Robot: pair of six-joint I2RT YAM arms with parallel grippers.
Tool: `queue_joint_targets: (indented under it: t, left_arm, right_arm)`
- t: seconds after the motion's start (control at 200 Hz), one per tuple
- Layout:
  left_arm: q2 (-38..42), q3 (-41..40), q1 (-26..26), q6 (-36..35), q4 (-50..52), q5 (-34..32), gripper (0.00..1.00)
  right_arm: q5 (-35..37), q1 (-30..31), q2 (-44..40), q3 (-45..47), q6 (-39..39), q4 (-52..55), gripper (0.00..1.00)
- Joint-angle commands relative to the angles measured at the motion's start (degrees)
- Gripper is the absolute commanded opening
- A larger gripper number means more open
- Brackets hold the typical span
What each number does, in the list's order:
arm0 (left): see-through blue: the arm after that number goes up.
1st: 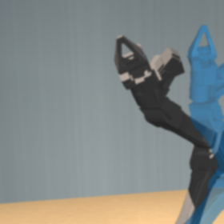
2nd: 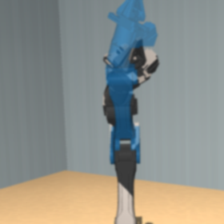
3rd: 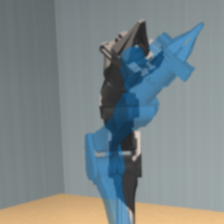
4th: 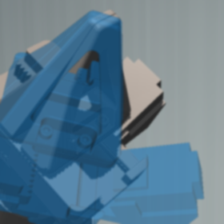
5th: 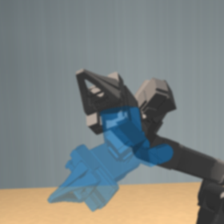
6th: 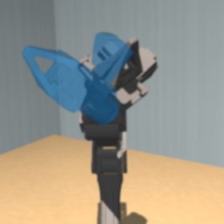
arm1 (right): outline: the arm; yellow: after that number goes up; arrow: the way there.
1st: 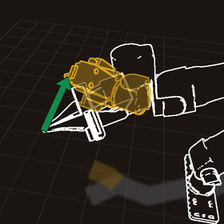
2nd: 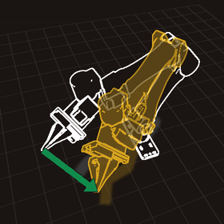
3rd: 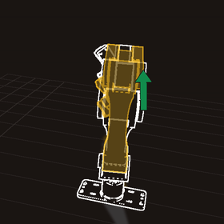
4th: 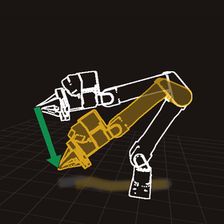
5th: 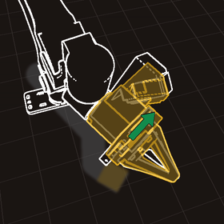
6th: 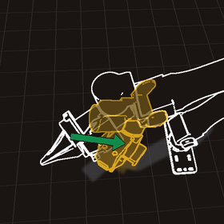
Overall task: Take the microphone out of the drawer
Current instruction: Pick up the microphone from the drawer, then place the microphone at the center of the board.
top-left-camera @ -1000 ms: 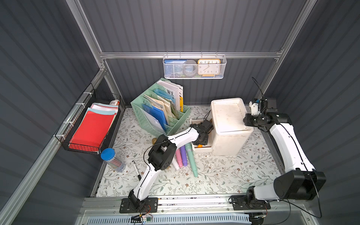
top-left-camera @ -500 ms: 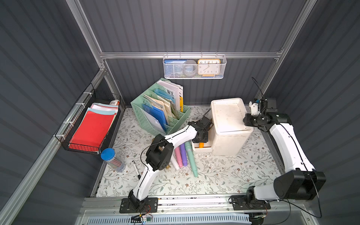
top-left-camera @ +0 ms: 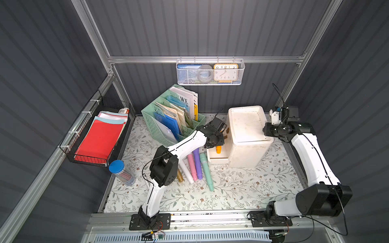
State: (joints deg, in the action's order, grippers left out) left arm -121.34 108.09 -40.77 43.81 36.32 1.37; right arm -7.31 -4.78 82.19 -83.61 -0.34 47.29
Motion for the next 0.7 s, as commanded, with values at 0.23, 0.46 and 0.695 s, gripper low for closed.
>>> queue_joint_targets:
  t: [0.23,0.46,0.695]
  left_arm:
    - [7.32,-5.07,1.44,1.03,-1.76,-3.06,0.00]
    - [13.78,-10.79,2.18,-0.42,-1.07,-5.04,0.00]
    - [23.20,-22.50,2.28,-2.63,-0.81,-6.68,0.00]
  right_arm:
    - [-8.33,0.74,4.69,4.85,-6.32,8.70,0.06]
    - [-8.51,0.73,4.98,4.64,-6.39,8.61,0.06]
    - [-8.59,0.74,5.15,4.55,-6.40,8.73,0.06]
